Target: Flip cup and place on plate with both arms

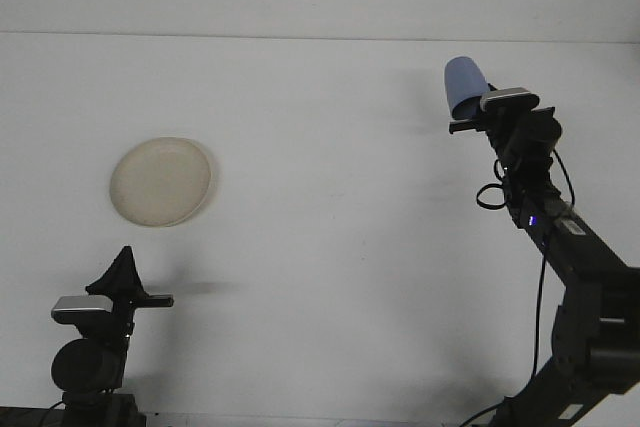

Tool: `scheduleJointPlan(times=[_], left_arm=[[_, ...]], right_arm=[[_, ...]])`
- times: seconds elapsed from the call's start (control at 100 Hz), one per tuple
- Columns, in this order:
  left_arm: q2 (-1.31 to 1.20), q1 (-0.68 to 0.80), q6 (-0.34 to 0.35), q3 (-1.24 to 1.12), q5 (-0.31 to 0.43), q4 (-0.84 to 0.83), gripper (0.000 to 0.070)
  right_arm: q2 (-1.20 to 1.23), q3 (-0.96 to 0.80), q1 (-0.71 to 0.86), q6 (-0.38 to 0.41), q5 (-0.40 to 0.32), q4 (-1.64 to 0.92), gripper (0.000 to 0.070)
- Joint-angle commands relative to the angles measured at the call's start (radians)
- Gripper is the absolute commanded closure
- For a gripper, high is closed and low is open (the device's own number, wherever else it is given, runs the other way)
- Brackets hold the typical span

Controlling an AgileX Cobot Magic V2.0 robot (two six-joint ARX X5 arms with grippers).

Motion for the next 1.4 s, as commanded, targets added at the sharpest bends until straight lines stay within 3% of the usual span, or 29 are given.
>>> scheduleJointPlan(times=[0.0, 0.2, 0.32, 0.43, 0.61, 0.87, 1.23, 1.39], left_arm=[[-0.002, -0.002, 0.015, -0.020, 0.001, 0.012, 0.0686], [-0.002, -0.002, 0.015, -0.020, 0.000, 0.012, 0.0686], [-0.002, -0.002, 0.015, -0.020, 0.001, 0.012, 0.0686], [-0.002, -0.002, 0.015, -0.020, 0.001, 0.012, 0.0686], [-0.002, -0.002, 0.015, -0.020, 0.000, 0.012, 0.0686], [-0.002, -0.002, 0.015, -0.020, 0.000, 0.012, 0.0686], [-0.002, -0.002, 0.015, -0.020, 0.001, 0.012, 0.0686], [-0.002, -0.002, 0.015, -0.020, 0.000, 0.012, 0.0686]], right_arm=[[-0.061, 0.019, 0.001, 0.072, -0.028, -0.096, 0.0700], [-0.299, 0.031, 0.043, 0.129, -0.137, -0.514, 0.0700], [-0.399, 0.072, 0.104, 0.130, -0.232, -0.816, 0.0700], [-0.425, 0.154, 0.190, 0.097, -0.268, -1.116, 0.0700], [-0.401, 0.293, 0.400, -0.003, -0.217, -1.490, 0.0700], [-0.269, 0.410, 0.688, -0.030, -0.037, -1.750, 0.0700], [-0.033, 0.423, 0.897, -0.028, 0.063, -1.819, 0.0700], [0.048, 0.423, 0.941, -0.028, 0.070, -1.821, 0.0700]])
